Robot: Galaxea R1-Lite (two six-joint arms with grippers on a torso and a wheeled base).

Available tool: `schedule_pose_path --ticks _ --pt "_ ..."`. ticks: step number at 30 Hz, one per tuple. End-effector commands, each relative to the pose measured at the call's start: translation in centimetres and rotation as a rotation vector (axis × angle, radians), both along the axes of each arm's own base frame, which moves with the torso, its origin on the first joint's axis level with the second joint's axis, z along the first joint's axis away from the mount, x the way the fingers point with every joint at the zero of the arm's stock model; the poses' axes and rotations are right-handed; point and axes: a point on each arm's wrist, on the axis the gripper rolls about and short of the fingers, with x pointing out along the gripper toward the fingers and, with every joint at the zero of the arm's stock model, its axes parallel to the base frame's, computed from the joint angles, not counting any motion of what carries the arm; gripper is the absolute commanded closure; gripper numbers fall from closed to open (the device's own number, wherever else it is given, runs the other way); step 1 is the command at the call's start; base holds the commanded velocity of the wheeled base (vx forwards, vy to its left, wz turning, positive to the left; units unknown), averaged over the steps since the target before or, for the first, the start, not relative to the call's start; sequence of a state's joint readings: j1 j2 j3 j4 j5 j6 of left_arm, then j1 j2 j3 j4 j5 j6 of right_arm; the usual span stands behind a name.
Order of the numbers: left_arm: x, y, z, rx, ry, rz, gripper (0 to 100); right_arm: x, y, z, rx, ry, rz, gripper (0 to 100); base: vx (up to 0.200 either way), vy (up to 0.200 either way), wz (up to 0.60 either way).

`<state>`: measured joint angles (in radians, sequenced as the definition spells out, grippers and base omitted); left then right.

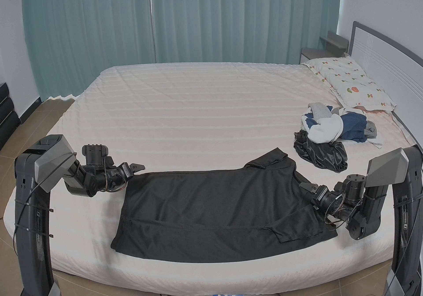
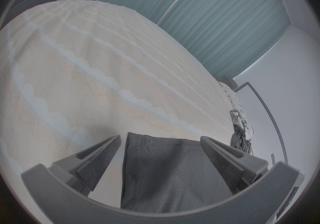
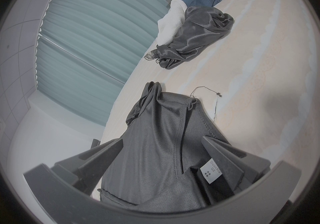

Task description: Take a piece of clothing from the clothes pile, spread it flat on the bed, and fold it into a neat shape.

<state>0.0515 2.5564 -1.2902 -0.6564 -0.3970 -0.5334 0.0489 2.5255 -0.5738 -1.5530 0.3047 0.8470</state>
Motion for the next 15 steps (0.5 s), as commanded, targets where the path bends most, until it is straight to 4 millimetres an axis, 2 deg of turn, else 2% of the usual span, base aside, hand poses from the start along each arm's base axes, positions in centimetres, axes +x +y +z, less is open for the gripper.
schedule_pose_path --ticks 1,4,5,15 --pt "-0.11 -0.05 -0.21 -0.001 0.009 -0.001 0 0.03 0.01 0.06 0.002 -0.009 0.000 0 0.000 0.000 0.00" --pt "-0.14 -0.05 -0.25 0.000 0.010 -0.002 0 0.03 0.01 0.06 0.002 -0.009 0.000 0 0.000 0.000 0.00" --pt "-0.14 -0.05 -0.25 0.000 0.010 -0.002 100 0.04 0.01 0.08 0.002 -0.010 0.000 0 0.000 0.000 0.00" --pt "-0.11 0.04 -0.04 0.004 -0.008 0.007 100 0.07 0.01 0.08 0.001 -0.011 0.001 0 0.000 0.000 0.00"
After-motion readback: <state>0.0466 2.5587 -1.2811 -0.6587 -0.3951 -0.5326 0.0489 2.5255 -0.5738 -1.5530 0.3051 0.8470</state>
